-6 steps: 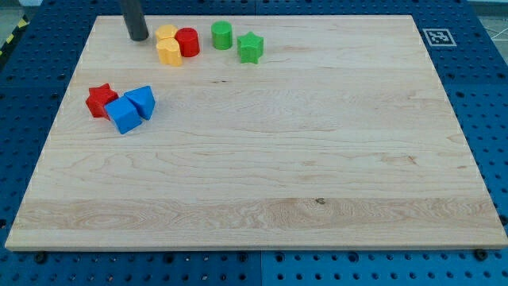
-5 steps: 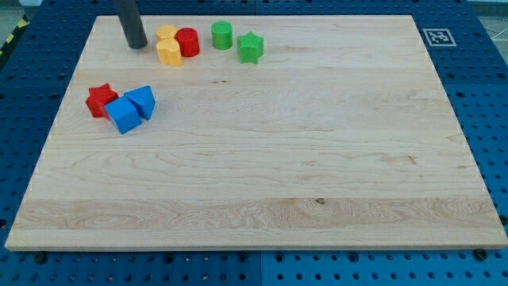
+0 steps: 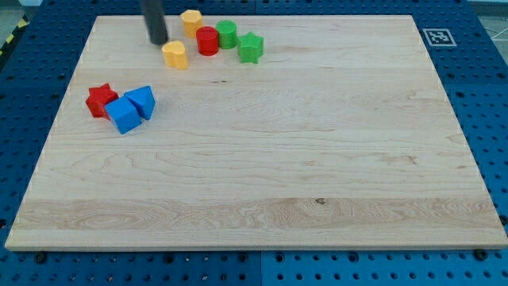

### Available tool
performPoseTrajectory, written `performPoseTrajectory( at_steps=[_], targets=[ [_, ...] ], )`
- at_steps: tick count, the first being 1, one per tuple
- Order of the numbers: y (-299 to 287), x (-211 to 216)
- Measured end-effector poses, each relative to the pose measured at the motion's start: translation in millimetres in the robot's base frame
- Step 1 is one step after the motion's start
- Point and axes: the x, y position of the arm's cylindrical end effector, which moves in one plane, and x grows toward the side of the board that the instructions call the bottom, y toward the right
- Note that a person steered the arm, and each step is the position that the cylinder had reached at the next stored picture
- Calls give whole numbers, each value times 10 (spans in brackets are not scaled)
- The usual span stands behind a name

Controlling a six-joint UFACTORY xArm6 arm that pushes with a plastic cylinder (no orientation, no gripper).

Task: Move yellow hexagon towards green circle

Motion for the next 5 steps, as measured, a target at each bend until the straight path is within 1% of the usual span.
performPoseTrajectory(
  at_steps=[1, 2, 3, 5],
  targets=[
    [-63, -255],
    [12, -465],
    [128, -544],
    [615, -430]
  ],
)
